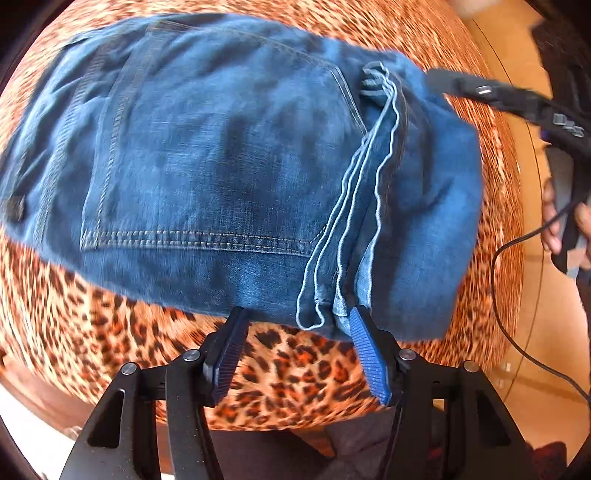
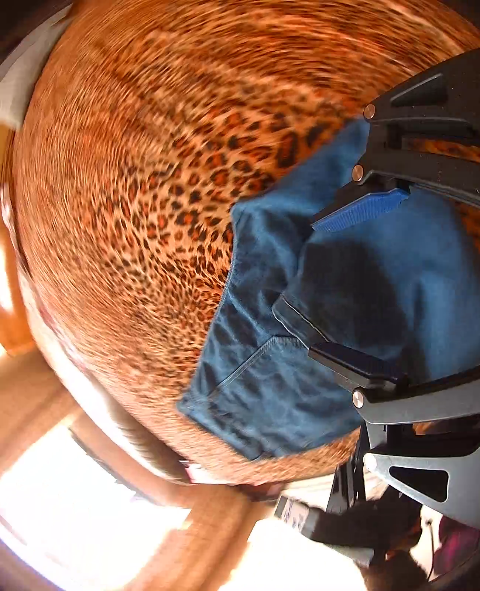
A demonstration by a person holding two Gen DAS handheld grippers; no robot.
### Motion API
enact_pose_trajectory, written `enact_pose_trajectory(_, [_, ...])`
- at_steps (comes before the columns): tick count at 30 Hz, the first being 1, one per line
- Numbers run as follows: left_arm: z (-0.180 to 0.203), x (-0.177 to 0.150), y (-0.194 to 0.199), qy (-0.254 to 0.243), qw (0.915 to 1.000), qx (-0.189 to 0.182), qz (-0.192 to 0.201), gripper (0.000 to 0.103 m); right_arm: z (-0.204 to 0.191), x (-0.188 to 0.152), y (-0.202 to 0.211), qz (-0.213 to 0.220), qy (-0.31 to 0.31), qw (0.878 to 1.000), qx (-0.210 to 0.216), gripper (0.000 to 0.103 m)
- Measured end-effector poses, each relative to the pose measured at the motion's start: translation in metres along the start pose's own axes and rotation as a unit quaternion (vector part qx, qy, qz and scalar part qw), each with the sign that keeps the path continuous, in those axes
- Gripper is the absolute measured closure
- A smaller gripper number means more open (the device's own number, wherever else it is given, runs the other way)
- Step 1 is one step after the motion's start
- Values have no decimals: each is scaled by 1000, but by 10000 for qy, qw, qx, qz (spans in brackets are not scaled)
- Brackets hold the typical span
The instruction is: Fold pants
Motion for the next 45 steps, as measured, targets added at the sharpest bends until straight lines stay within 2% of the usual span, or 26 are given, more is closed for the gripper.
enact_pose_trajectory(2, [-5, -1, 2, 303, 9991, 209, 227, 38, -16, 1, -10, -248, 533, 9982, -138, 38])
enact_pose_trajectory(3, [-4, -6, 1, 408, 9985, 246, 258, 38, -20, 2, -16, -327, 773, 9963, -165, 33])
enact_pose_trajectory(6, [-5, -14, -12, 817, 9962, 163, 245, 38, -34, -8, -50, -1081, 1418, 9840, -34, 32])
enact_pose_trajectory(8, [-7, -20, -12, 996, 9939, 214, 428, 39, -39, -18, -65, -1430, 1980, 9695, -218, 33])
enact_pose_trajectory(9, [-7, -21, -13, 1034, 9932, 234, 487, 40, -41, -22, -68, -1527, 2146, 9644, -232, 34])
enact_pose_trajectory(10, [-7, -24, -12, 1106, 9917, 281, 585, 49, -42, -24, -70, -1590, 2217, 9619, -173, 37])
enact_pose_trajectory(11, [-6, -29, -11, 1183, 9901, 272, 702, 54, -43, -23, -68, -1552, 2256, 9617, -142, 51])
enact_pose_trajectory(12, [-1, -34, -13, 1267, 9886, 215, 784, 63, -43, -23, -66, -1528, 2252, 9622, -31, 71])
enact_pose_trajectory(14, [4, -41, -11, 1410, 9861, 137, 870, 77, -39, -26, -60, -1479, 2113, 9661, 67, 82])
enact_pose_trajectory(16, [19, -48, -10, 1627, 9820, 26, 960, 88, -44, -28, -58, -1464, 2237, 9635, -129, 90])
enact_pose_trajectory(17, [20, -50, -1, 1727, 9790, -113, 1079, 89, -51, -26, -53, -1392, 2325, 9624, -216, 92])
enact_pose_trajectory(18, [21, -53, 8, 1830, 9748, -248, 1252, 89, -60, -21, -45, -1274, 2353, 9634, -172, 92])
enact_pose_trajectory(20, [9, -55, 19, 2109, 9660, -180, 1486, 89, -83, -3, -22, -818, 2305, 9695, 172, 92])
enact_pose_trajectory(22, [-6, -55, 9, 2314, 9632, 33, 1371, 88, -91, 11, -21, -596, 2183, 9736, 309, 92])
enact_pose_trajectory(23, [-12, -55, -1, 2453, 9624, -15, 1164, 88, -87, 16, -35, -585, 2153, 9747, 147, 87])
enact_pose_trajectory(24, [-15, -55, -5, 2551, 9611, -114, 1055, 87, -78, 18, -54, -652, 2124, 9749, -160, 75])
enact_pose_trajectory(26, [-12, -67, 6, 2676, 9559, -528, 1089, 88, -57, 14, -84, -1025, 1952, 9738, -562, 65])
enact_pose_trajectory(28, [-6, -88, 24, 2490, 9573, -737, 1266, 86, -51, 16, -73, -900, 1681, 9812, -291, 61])
enact_pose_trajectory(30, [-1, -109, 40, 2443, 9555, -818, 1434, 86, -42, 23, -37, -570, 1307, 9897, 87, 57])
enact_pose_trajectory(34, [26, -122, 61, 2283, 9497, -1203, 1774, 86, -31, 28, 19, 73, 1009, 9934, 543, 55])
enact_pose_trajectory(36, [38, -112, 59, 2118, 9518, -1199, 1867, 81, -40, 19, 23, 125, 1155, 9905, 740, 60])
enact_pose_trajectory(37, [45, -105, 49, 1994, 9572, -1113, 1779, 79, -47, 12, 16, 81, 1257, 9896, 692, 62])
enact_pose_trajectory(39, [30, -78, 26, 1982, 9656, -741, 1514, 79, -53, 2, -8, -107, 1324, 9898, 518, 82])
enact_pose_trajectory(41, [10, -75, -14, 2099, 9716, -385, 1026, 84, -46, -10, -40, -314, 1234, 9916, 216, 87])
enact_pose_trajectory(43, [6, -81, -12, 2165, 9675, -682, 1117, 85, -20, -15, -73, -531, 1168, 9906, -479, 101])
enact_pose_trajectory(45, [10, -92, 1, 2235, 9640, -1005, 1028, 85, -10, -12, -63, -372, 866, 9953, -216, 101])
Point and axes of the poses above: each gripper's, at about its wrist camera, not at the fingertips, and y roughly against the way its jaws point, z to its right, x to its top, the point moved 9 cm from there along -y, roughly the way its jaws point, and after that the axes turned 9 degrees about -z, right-handed, at the moved point
